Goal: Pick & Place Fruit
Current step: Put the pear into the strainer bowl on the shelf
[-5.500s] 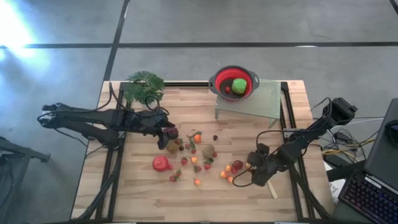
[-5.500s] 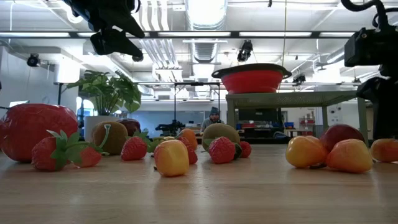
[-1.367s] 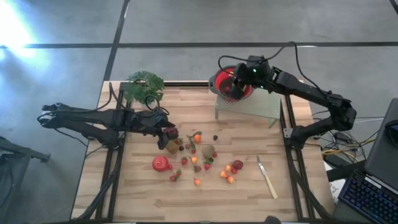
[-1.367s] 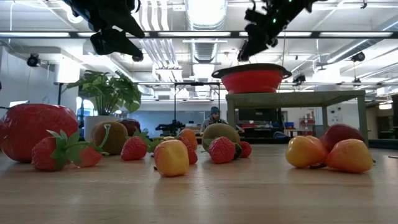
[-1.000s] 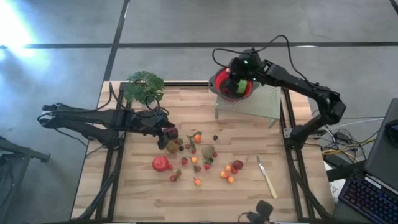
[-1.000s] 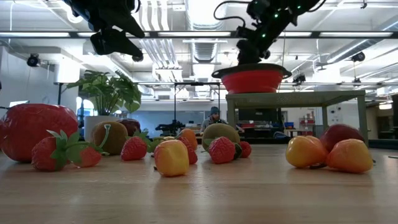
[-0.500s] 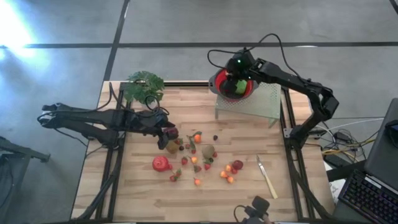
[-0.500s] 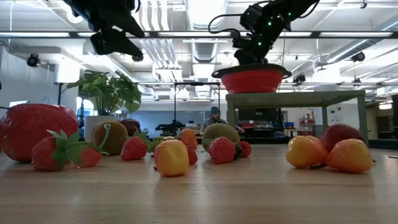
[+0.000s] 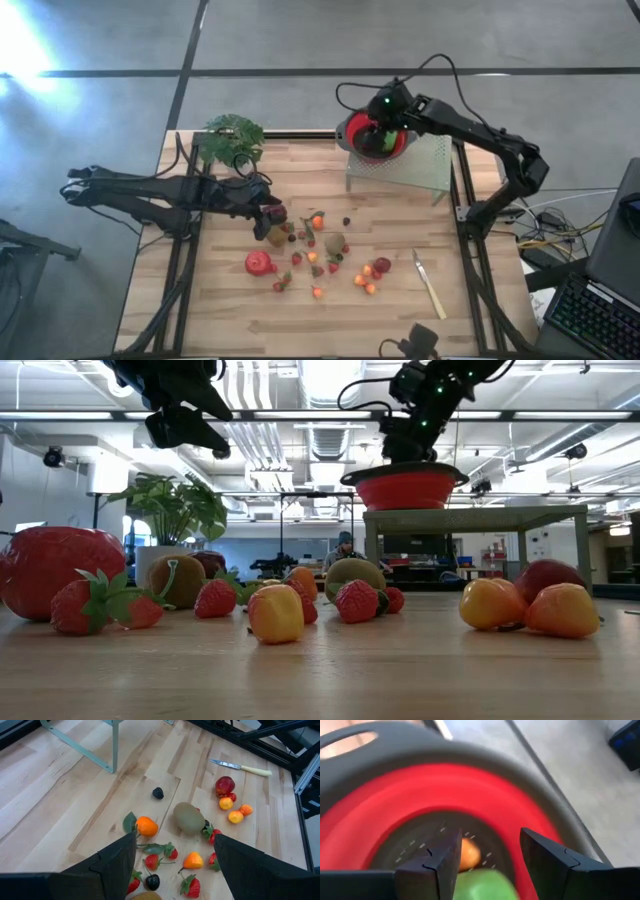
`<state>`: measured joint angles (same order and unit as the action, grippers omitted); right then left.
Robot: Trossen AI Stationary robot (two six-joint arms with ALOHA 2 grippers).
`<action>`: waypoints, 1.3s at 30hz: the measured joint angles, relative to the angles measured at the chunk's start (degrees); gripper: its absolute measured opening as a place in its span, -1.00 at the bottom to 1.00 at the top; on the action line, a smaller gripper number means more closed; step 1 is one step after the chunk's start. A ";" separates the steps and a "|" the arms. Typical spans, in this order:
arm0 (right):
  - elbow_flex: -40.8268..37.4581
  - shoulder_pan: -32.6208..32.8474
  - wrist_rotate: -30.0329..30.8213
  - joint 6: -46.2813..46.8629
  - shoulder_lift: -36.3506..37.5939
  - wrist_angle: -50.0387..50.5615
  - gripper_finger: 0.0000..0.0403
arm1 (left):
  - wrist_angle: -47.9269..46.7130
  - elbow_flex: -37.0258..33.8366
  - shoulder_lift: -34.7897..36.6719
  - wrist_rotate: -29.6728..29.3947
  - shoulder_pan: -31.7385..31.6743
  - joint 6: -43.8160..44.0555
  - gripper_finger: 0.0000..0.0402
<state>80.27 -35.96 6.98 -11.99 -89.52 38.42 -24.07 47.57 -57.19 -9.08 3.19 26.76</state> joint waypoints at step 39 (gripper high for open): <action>-15.64 38.12 5.88 15.24 11.17 -2.48 -0.95 | 0.01 0.00 0.00 0.00 0.00 0.00 0.36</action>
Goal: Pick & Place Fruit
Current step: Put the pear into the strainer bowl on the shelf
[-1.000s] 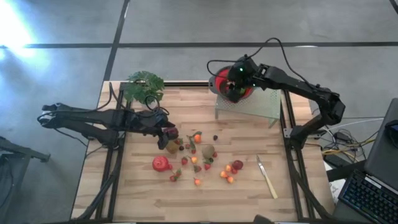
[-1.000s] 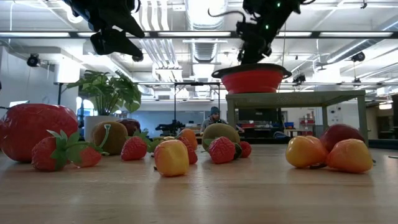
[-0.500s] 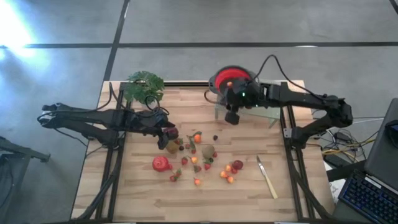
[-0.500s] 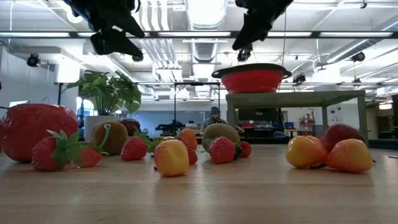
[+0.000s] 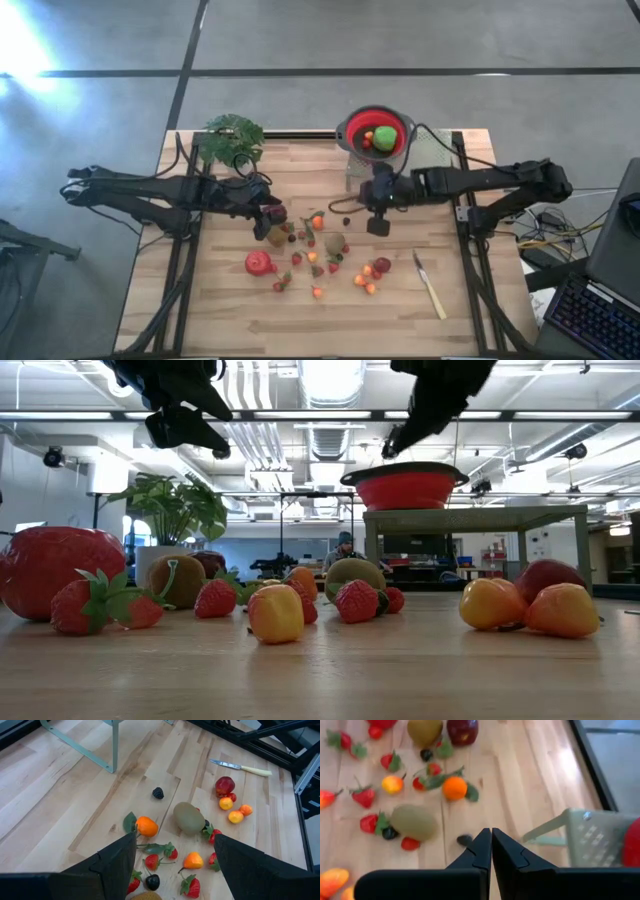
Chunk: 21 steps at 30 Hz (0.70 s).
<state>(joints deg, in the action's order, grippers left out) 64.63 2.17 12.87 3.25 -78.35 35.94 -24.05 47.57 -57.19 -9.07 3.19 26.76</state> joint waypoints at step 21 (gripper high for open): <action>-5.26 11.73 6.25 10.35 3.49 -0.72 -0.96 | -0.04 0.00 0.00 0.01 0.01 0.00 0.36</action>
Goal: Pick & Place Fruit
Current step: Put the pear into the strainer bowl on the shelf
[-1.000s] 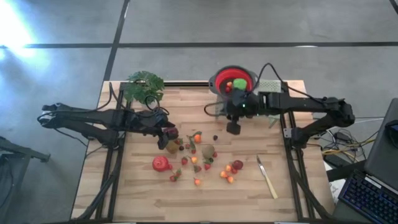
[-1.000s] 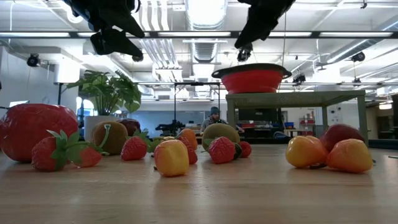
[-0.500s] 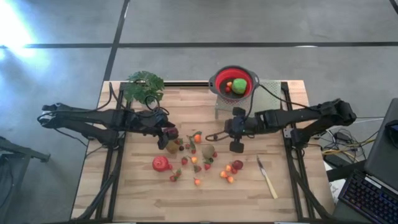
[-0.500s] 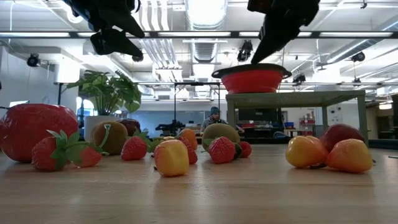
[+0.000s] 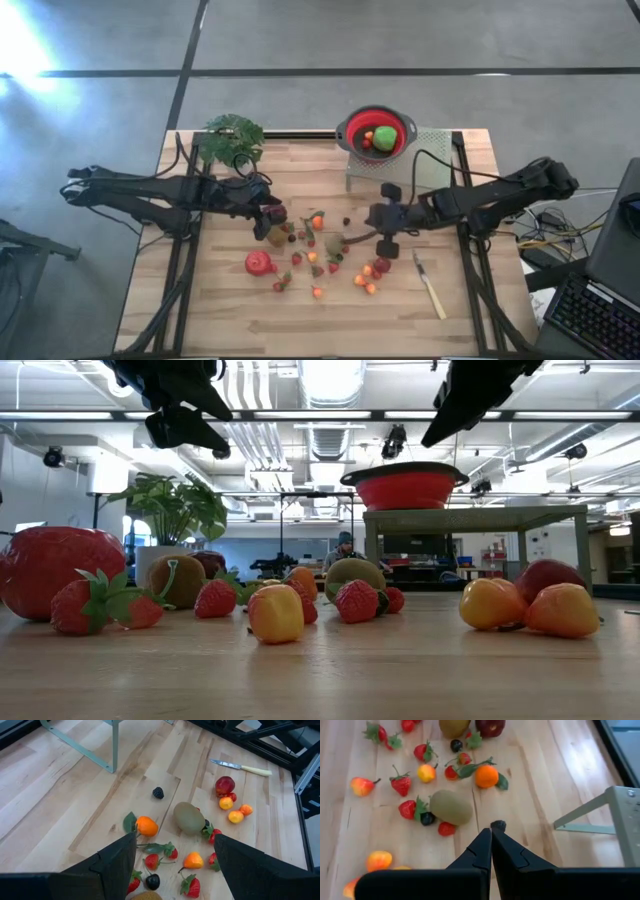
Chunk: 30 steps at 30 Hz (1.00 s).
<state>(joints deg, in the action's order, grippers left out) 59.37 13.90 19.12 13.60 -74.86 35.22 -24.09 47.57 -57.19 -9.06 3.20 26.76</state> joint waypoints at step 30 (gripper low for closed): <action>-1.43 12.83 3.57 6.00 1.74 0.09 -0.96 | 0.04 0.00 0.00 -0.02 -0.02 0.00 0.36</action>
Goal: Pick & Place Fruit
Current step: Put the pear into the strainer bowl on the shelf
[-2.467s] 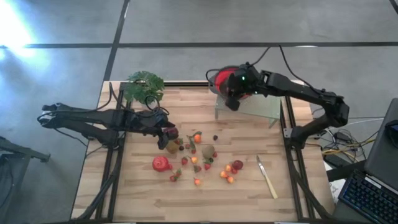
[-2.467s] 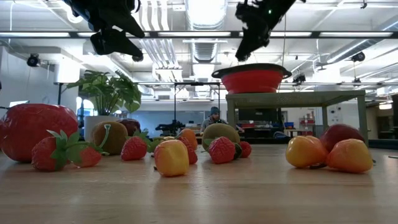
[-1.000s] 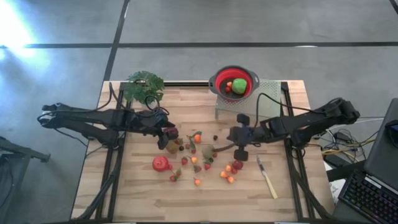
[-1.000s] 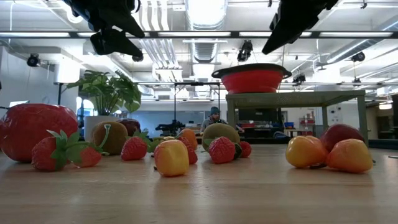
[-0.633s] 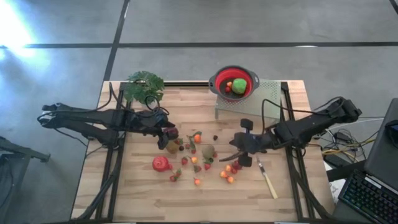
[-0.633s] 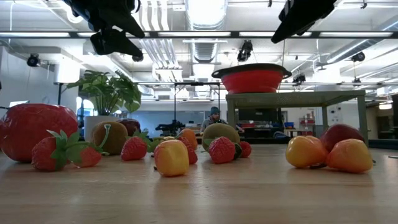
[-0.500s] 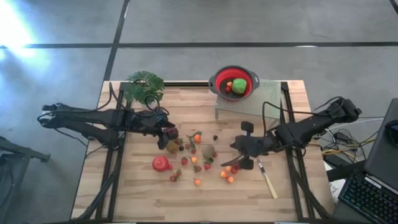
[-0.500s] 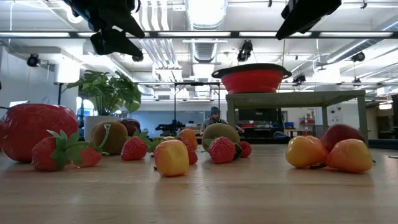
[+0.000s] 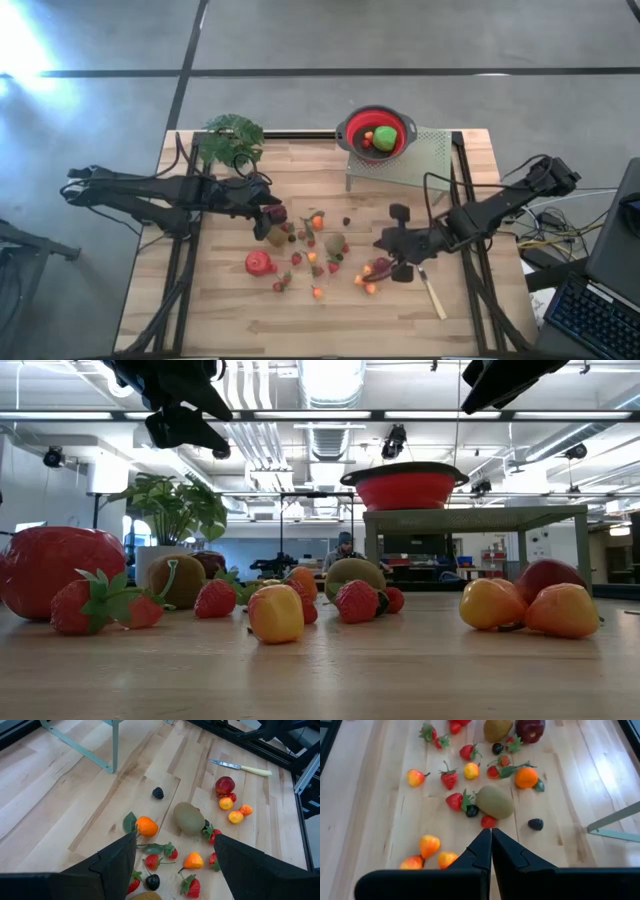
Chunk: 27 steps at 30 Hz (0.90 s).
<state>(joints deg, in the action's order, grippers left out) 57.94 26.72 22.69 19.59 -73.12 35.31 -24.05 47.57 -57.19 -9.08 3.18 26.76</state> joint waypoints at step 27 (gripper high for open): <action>-2.30 4.17 1.53 4.02 0.00 -0.48 -0.96 | 0.00 0.00 0.00 0.01 0.02 0.00 0.36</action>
<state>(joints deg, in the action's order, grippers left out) 55.64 30.89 24.21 23.62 -73.12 34.83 -24.05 47.57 -57.19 -9.07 3.20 26.76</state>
